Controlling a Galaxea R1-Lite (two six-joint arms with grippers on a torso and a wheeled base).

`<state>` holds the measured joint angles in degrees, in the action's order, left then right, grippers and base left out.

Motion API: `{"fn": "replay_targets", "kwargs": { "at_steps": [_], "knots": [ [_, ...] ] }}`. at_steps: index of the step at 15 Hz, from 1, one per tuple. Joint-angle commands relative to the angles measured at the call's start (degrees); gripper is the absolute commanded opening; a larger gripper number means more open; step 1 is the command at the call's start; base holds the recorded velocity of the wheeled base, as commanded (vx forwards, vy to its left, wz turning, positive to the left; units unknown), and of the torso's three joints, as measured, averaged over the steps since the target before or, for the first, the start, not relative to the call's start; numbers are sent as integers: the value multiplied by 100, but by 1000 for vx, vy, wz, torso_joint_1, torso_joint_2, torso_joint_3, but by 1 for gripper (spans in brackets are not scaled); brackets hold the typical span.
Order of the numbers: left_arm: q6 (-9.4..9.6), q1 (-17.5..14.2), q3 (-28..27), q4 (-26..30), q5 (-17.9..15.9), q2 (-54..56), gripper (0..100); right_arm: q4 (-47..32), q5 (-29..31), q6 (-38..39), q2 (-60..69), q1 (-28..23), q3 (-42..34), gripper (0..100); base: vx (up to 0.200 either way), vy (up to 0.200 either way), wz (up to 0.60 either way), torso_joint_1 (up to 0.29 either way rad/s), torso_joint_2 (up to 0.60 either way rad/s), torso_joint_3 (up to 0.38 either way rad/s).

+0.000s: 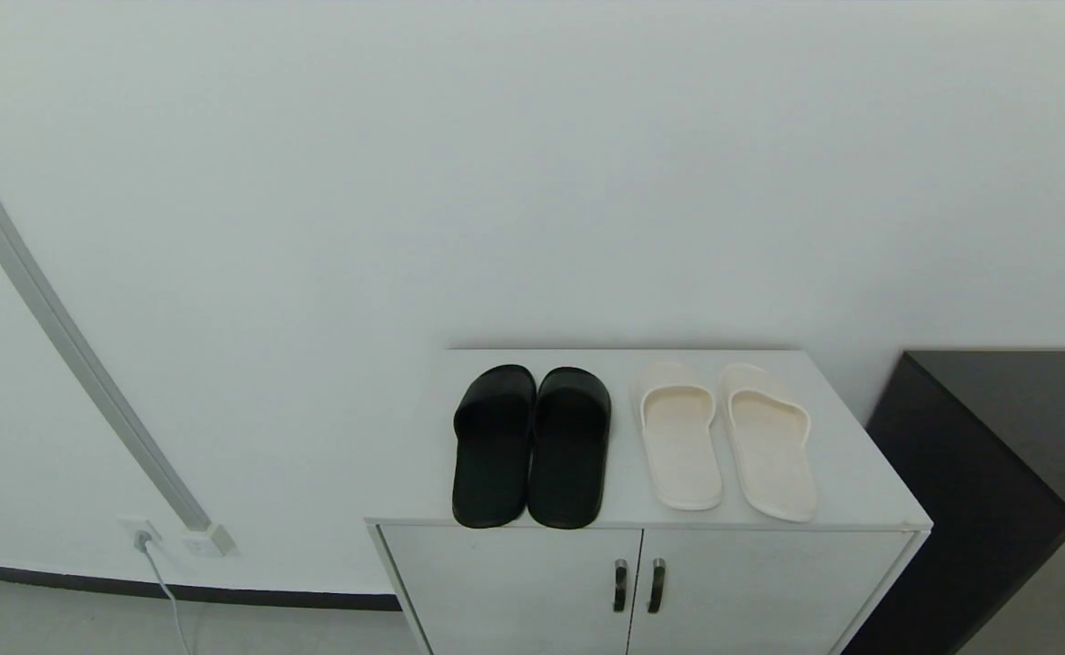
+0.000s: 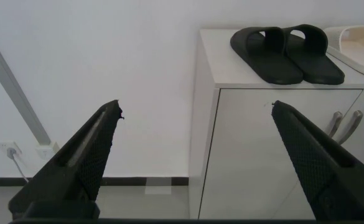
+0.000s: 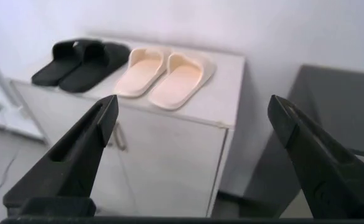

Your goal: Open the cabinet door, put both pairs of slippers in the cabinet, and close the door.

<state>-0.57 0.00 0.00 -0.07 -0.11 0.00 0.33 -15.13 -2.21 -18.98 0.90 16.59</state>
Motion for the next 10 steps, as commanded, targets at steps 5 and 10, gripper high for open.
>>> {"fn": "replay_targets", "kwargs": {
  "at_steps": [5, 10],
  "knots": [
    [13, 0, 0, -1, 2, 0, 100, 749, 959, 766, -3428, 2459, 1215, 100, 0, 0, 0, 0, 0, 0],
    [13, 0, 0, -1, 2, 0, 100, 1373, 3104, 1627, -5177, 4269, 1637, 100, 0, 0, 0, 0, 0, 0]
  ]
}}
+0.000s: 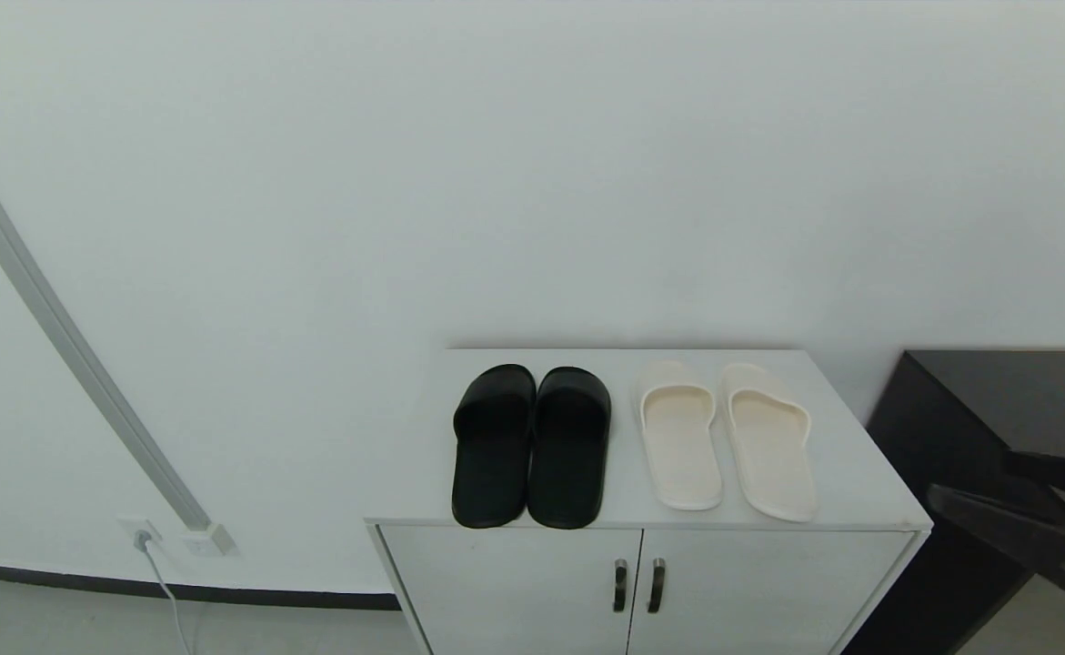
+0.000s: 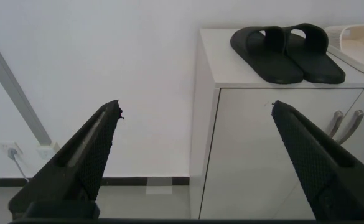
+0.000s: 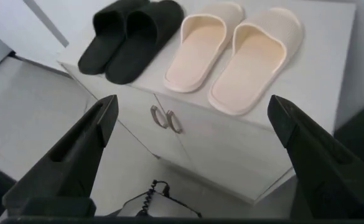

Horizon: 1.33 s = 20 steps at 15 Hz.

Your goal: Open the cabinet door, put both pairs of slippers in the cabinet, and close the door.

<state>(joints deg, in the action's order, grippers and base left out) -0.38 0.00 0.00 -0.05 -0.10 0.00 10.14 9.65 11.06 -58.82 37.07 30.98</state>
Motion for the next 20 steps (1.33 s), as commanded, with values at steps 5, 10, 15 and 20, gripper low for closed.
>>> {"fn": "replay_targets", "kwargs": {
  "at_steps": [5, 10, 15, 20],
  "knots": [
    [11, 0, 0, -4, 1, -9, 100, 3038, 1917, 257, -3540, 670, 286, 100, 0, 0, 0, 0, 0, 0],
    [3, 0, 0, 5, 1, 0, 100, 4329, 2612, 116, -5034, 406, 708, 100, 0, 0, 0, 0, 0, 0],
    [-15, 0, 0, -4, 1, 0, 100, 4329, 2796, 134, -5570, 239, 1200, 100, 0, 0, 0, 0, 0, 0],
    [-33, 0, 0, -4, 10, -9, 100, 4347, 2770, 169, -5957, -25, 1640, 100, 0, 0, 0, 0, 0, 0]
  ]
}}
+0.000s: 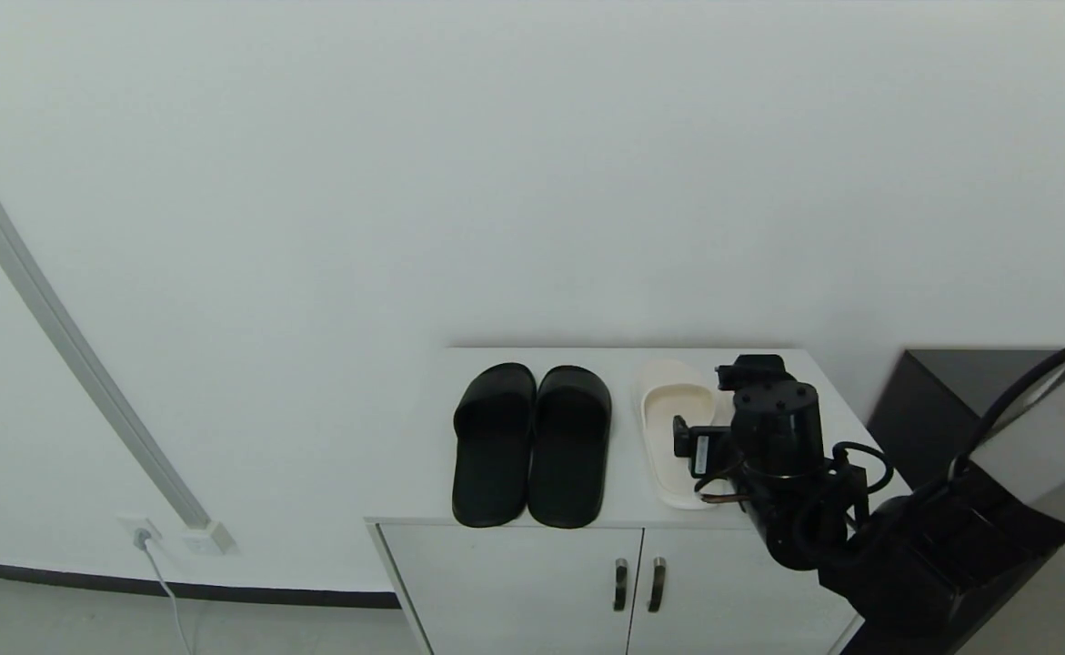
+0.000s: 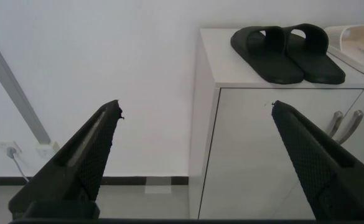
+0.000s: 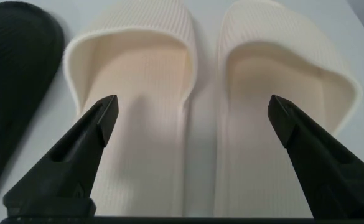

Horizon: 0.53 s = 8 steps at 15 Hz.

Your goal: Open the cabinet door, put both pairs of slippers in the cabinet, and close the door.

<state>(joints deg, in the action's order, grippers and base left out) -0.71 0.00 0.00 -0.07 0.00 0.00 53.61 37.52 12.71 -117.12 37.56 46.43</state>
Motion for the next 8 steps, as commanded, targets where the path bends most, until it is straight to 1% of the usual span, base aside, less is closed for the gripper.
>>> {"fn": "replay_targets", "kwargs": {
  "at_steps": [1, 3, 8],
  "knots": [
    [-8, 0, 0, -1, 0, 0, 100, 0, -43, -6, -154, -161, 155, 100, 0, 0, 0, 0, 0, 0],
    [-8, 0, 0, -1, 0, 0, 100, 0, -281, 3, -215, -267, 305, 100, 0, 0, 0, 0, 0, 0],
    [-8, 0, 0, -1, 0, 0, 100, -18, -492, -6, -540, -530, 753, 100, 0, 0, 0, 0, 0, 0]
  ]
}}
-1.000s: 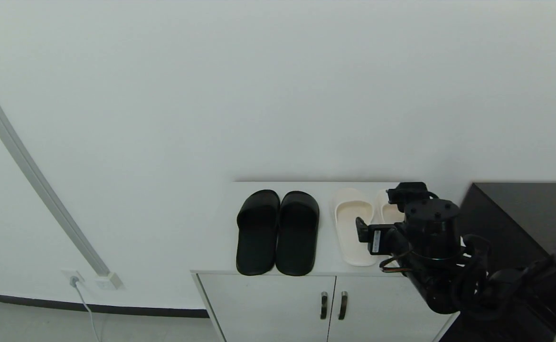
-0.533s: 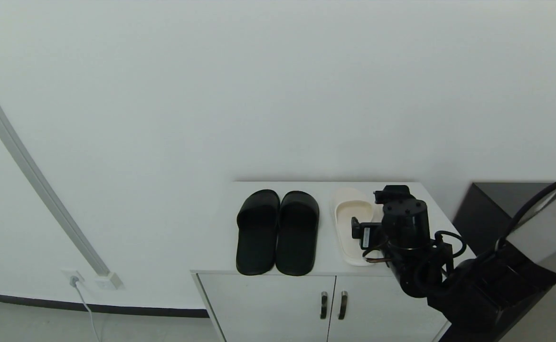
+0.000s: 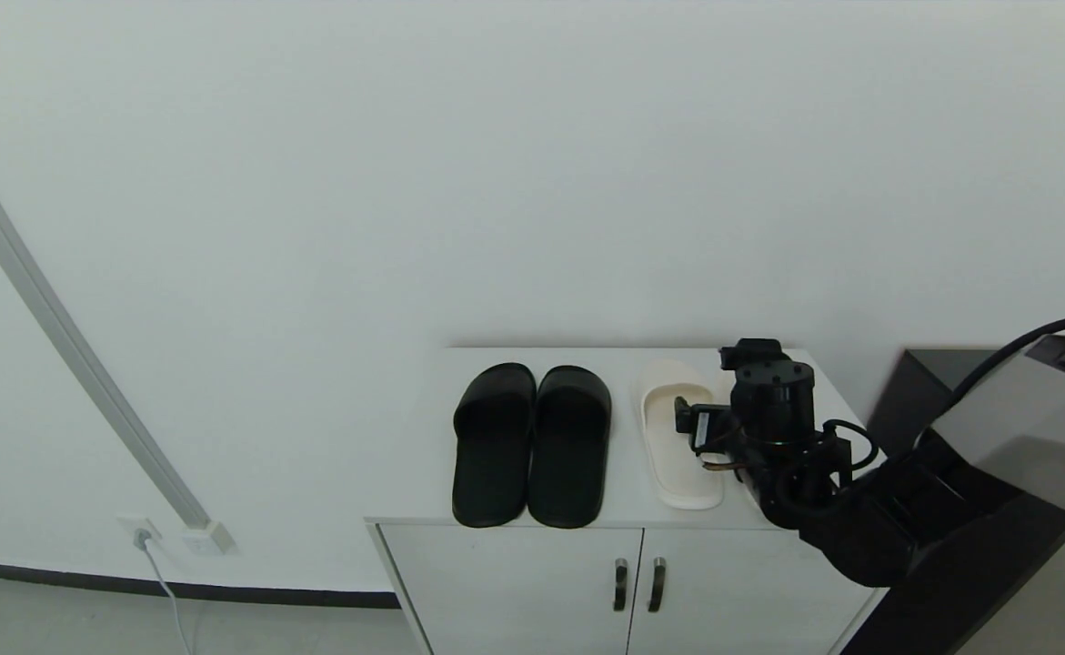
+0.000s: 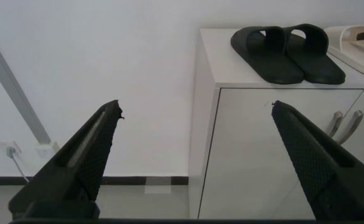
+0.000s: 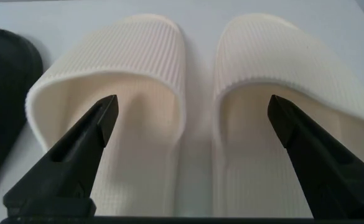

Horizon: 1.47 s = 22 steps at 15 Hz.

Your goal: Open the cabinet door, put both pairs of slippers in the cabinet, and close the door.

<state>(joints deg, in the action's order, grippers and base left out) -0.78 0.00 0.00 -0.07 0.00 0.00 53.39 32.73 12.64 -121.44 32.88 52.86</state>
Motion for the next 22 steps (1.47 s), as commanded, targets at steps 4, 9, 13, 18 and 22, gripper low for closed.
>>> {"fn": "replay_targets", "kwargs": {
  "at_steps": [4, 9, 13, 18, 22],
  "knots": [
    [-1, 0, 0, -1, -9, 0, 100, -13, -21, -51, -398, -159, 489, 100, 0, 0, 0, 0, 0, 0],
    [-1, 0, 0, -1, -9, -9, 100, -13, -21, -86, -468, -159, 550, 0, 0, 0, 0, 0, 0, 0],
    [-10, 0, 0, -1, -18, 0, 100, 4, -12, -324, -319, -176, 524, 0, 0, 0, 0, 0, 0, 0],
    [-10, 0, 0, -1, -18, 0, 100, -13, -654, -904, 1149, 316, -513, 0, 0, 0, 0, 0, 0, 0],
    [8, 0, 0, -1, -9, 0, 100, -672, -2298, -948, 2450, 562, -1445, 0, 0, 0, 0, 0, 0, 0]
  ]
}}
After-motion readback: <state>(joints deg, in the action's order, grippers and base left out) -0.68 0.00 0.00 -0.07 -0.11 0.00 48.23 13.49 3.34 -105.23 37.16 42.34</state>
